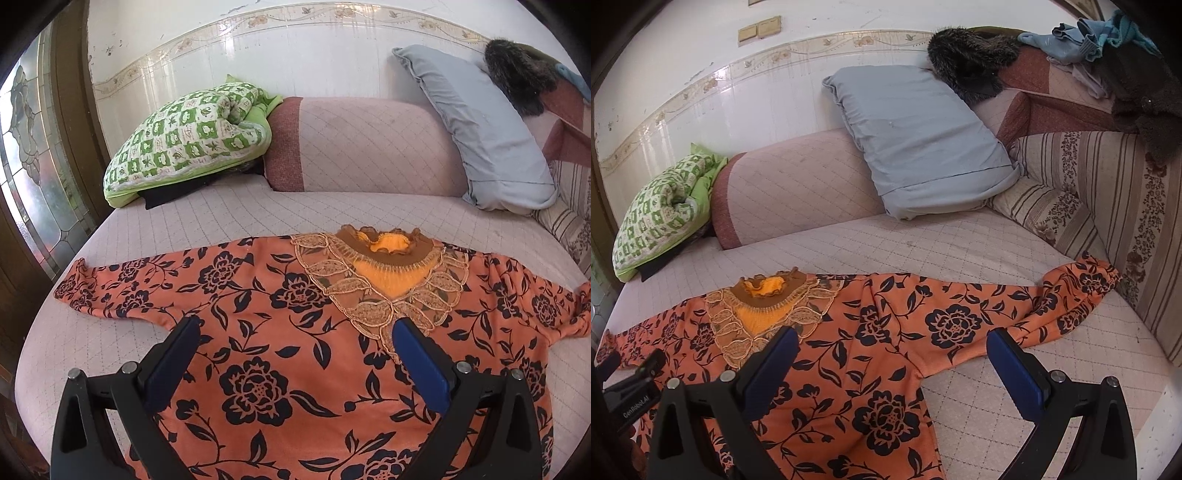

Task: Fold small clothes
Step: 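Move the right gripper toward the sleeve cuff nearest it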

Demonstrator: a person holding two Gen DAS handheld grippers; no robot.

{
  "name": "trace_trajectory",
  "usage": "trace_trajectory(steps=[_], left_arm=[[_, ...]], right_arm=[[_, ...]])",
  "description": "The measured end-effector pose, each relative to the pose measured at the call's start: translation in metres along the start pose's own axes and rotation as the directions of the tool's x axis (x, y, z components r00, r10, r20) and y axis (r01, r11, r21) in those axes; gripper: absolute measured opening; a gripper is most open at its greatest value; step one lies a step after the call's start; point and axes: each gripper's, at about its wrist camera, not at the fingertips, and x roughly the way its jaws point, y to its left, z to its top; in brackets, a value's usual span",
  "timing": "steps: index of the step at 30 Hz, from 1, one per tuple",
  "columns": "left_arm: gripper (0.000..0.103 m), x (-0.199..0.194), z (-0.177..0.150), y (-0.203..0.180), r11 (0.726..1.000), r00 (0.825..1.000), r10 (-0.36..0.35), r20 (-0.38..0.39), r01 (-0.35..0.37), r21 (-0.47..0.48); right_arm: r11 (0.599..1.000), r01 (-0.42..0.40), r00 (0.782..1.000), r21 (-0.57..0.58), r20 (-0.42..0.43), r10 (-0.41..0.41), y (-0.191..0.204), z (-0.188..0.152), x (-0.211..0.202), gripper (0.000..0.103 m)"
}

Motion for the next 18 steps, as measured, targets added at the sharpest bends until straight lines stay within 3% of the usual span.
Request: trace_trajectory(steps=[18], left_arm=[[0.103, 0.015, -0.006, -0.006, 0.999, 1.0, 0.024, -0.006, -0.023, 0.038]], right_arm=[[0.999, 0.032, 0.999, -0.028, 0.018, -0.032, 0.0, 0.001, 0.001, 0.103]])
